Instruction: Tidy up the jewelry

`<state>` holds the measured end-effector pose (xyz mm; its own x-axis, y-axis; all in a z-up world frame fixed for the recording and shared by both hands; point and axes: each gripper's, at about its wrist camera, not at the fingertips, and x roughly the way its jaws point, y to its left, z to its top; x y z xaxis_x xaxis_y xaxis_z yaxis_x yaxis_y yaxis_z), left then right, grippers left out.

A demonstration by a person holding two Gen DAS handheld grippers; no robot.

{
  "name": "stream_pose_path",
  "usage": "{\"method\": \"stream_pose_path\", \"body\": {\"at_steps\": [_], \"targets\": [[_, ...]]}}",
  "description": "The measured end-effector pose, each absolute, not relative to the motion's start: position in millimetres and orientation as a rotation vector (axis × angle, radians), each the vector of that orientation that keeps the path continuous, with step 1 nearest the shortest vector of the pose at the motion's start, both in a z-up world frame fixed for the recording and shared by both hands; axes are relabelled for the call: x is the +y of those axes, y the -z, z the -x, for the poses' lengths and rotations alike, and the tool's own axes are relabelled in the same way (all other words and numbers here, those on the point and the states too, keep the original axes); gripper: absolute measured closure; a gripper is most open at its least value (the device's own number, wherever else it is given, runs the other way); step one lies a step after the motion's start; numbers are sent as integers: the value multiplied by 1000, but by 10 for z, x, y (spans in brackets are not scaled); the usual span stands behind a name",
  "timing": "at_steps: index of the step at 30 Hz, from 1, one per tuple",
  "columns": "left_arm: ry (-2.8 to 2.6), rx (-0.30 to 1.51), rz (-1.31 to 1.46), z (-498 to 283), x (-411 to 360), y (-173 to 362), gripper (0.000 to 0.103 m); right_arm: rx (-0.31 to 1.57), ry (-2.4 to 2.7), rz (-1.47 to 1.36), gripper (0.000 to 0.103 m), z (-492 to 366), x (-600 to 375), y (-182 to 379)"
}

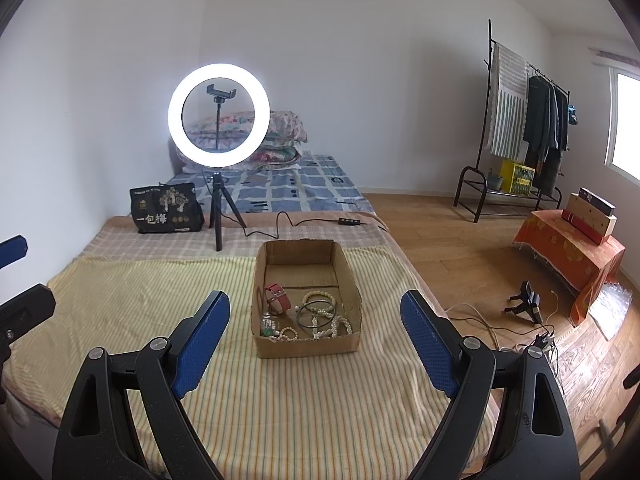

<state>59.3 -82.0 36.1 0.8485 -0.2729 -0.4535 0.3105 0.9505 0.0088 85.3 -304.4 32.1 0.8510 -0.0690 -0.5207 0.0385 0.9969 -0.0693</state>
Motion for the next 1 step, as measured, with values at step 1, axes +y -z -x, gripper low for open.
{"method": "stream_pose_path", "body": {"at_steps": [1], "targets": [[298, 466, -82, -594, -801, -378, 0, 552, 57, 57, 16, -852, -3050, -316]]}}
